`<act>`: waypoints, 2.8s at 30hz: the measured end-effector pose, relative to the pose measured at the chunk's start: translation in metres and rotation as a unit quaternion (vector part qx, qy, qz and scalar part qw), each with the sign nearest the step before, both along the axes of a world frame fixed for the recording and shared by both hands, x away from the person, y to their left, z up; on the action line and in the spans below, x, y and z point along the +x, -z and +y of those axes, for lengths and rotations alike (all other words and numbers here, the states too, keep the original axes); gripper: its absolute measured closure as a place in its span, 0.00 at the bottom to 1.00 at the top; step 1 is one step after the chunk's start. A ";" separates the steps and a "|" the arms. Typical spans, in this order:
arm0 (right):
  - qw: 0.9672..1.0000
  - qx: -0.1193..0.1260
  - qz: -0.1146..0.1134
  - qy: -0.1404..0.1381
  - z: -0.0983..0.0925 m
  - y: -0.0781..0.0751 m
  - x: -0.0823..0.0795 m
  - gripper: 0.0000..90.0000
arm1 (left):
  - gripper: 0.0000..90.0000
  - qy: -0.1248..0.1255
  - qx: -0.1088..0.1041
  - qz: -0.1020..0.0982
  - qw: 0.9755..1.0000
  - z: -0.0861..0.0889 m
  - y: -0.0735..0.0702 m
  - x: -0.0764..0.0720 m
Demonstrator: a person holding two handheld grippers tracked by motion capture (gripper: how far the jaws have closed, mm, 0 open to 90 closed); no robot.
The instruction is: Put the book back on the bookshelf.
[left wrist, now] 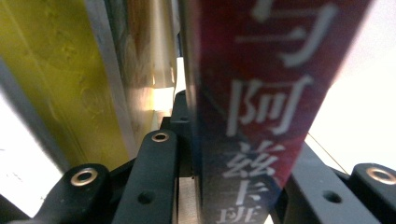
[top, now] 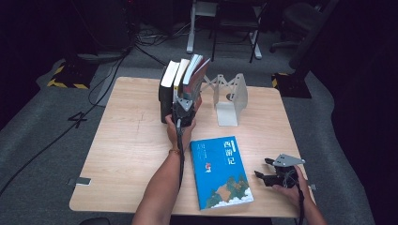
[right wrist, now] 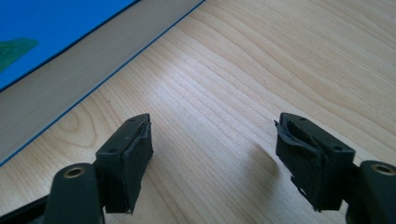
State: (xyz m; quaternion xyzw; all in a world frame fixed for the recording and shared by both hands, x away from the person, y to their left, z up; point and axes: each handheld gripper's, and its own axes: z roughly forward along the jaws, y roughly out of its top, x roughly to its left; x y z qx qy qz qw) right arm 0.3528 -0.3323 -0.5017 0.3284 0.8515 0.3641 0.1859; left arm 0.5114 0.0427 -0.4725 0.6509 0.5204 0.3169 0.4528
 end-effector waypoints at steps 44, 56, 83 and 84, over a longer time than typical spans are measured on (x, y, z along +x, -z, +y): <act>1.000 0.003 0.001 0.006 0.000 0.000 0.000 0.29 | 0.50 0.111 0.068 0.047 0.990 0.031 0.007 -0.028; 1.000 0.003 0.003 0.005 0.000 0.000 0.000 0.29 | 0.45 0.163 0.100 0.072 0.979 0.041 0.007 -0.050; 0.998 -0.003 0.035 -0.057 0.012 -0.003 -0.011 0.30 | 0.38 0.322 0.170 0.107 0.925 0.053 0.012 -0.148; 0.997 -0.002 0.037 -0.067 0.013 -0.002 -0.012 0.30 | 0.38 0.325 0.168 0.108 0.925 0.053 0.013 -0.151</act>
